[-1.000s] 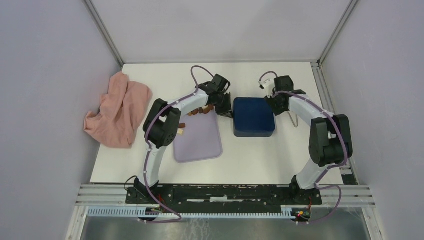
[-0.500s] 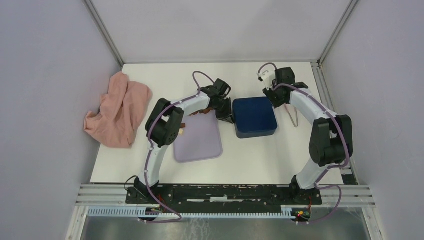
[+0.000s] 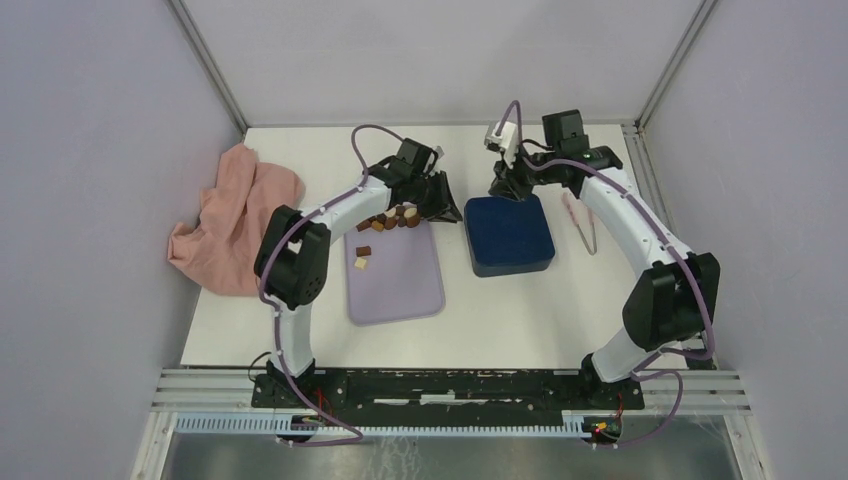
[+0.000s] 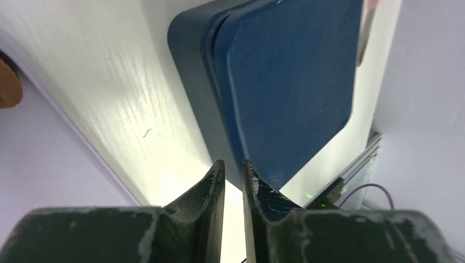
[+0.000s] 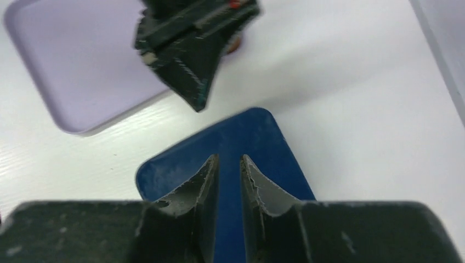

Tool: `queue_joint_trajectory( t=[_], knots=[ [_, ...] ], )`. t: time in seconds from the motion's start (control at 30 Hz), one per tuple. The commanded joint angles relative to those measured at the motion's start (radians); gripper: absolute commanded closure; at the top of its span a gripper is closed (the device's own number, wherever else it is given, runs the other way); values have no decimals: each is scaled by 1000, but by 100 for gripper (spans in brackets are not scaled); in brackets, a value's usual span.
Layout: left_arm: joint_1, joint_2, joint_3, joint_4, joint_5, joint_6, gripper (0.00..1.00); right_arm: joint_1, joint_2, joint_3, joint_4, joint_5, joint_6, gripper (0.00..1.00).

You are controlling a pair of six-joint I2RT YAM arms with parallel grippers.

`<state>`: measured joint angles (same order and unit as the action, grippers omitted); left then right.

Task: Pack the chocolate
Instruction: Adjust the packing box at the center of the board, then adjust the box lid on the packing box.

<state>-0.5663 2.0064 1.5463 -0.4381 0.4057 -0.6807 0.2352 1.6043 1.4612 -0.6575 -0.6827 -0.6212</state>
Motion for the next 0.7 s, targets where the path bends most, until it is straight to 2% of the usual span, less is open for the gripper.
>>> queue_joint_trajectory(
  t=[0.0, 0.13, 0.3, 0.47, 0.57, 0.67],
  knots=[
    [11, -41, -27, 86, 59, -62, 74, 75, 54, -6, -65, -64, -47, 76],
    [10, -36, -61, 170, 109, -108, 70, 126, 133, -142, -58, 14, -49, 82],
    [8, -18, -80, 199, 136, -120, 58, 148, 209, -256, -16, 112, -29, 84],
    [-14, 18, -83, 222, 159, -128, 47, 145, 199, -213, -52, 69, -50, 82],
    [-25, 54, -72, 171, 133, -108, 49, 130, 176, -113, -97, 6, -71, 81],
    [-28, 69, -65, 65, 49, -50, 54, 109, 156, 9, -84, 1, -37, 80]
  ],
)
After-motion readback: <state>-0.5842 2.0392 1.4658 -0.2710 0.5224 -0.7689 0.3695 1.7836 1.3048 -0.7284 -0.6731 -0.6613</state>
